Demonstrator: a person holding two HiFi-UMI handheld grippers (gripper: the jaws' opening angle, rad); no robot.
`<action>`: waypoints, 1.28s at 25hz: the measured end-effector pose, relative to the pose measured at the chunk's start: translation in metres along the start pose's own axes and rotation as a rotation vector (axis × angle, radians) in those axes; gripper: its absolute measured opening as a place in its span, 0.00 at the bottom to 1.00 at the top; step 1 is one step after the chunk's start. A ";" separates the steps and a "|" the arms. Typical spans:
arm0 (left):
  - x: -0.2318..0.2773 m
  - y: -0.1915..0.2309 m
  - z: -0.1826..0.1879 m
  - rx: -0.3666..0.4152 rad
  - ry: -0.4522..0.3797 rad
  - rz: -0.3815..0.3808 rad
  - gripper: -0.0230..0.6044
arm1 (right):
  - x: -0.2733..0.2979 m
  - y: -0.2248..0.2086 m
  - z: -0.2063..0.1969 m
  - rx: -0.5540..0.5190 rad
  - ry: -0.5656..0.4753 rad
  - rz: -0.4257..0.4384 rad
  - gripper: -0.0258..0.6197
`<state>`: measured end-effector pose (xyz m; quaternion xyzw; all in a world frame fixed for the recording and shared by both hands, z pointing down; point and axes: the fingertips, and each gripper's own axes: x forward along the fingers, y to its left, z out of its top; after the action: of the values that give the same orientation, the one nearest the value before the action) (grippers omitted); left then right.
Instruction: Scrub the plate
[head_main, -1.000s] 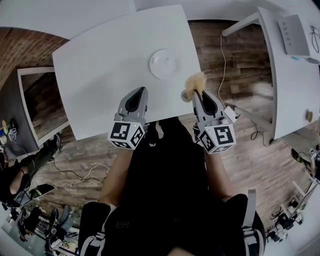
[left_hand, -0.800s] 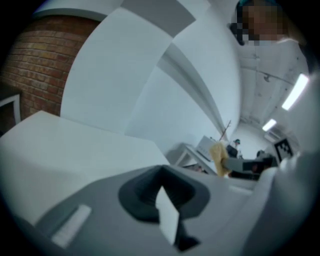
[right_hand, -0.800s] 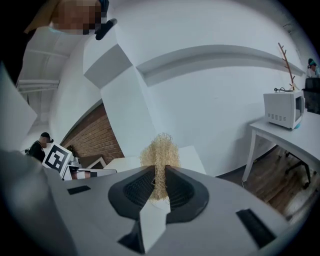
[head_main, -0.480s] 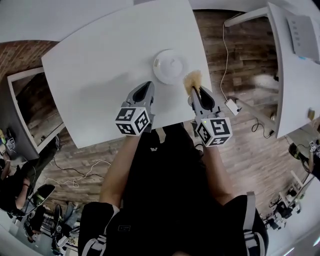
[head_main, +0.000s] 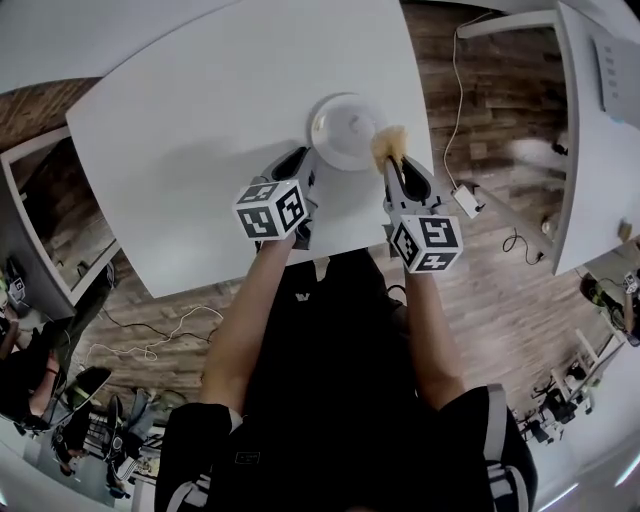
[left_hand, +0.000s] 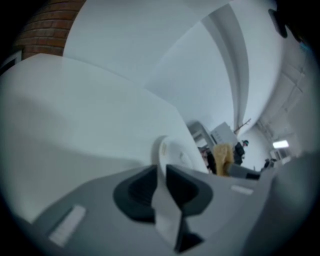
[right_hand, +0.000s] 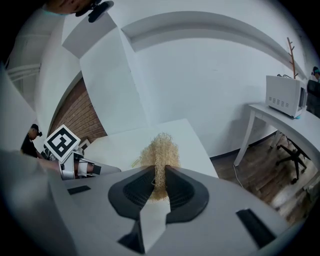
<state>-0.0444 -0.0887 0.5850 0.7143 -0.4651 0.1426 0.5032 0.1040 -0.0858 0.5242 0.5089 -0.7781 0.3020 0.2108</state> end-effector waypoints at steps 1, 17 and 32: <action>0.003 0.001 0.000 -0.006 0.008 0.003 0.12 | 0.003 -0.003 0.000 -0.001 0.006 -0.005 0.13; 0.023 -0.002 0.001 -0.063 0.082 0.006 0.10 | 0.028 -0.015 -0.039 -0.039 0.149 -0.042 0.13; 0.017 0.002 -0.004 -0.194 0.033 -0.010 0.08 | 0.041 0.033 -0.057 -0.111 0.239 0.024 0.13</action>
<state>-0.0359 -0.0941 0.5990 0.6619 -0.4650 0.1059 0.5783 0.0587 -0.0641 0.5829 0.4476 -0.7689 0.3194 0.3263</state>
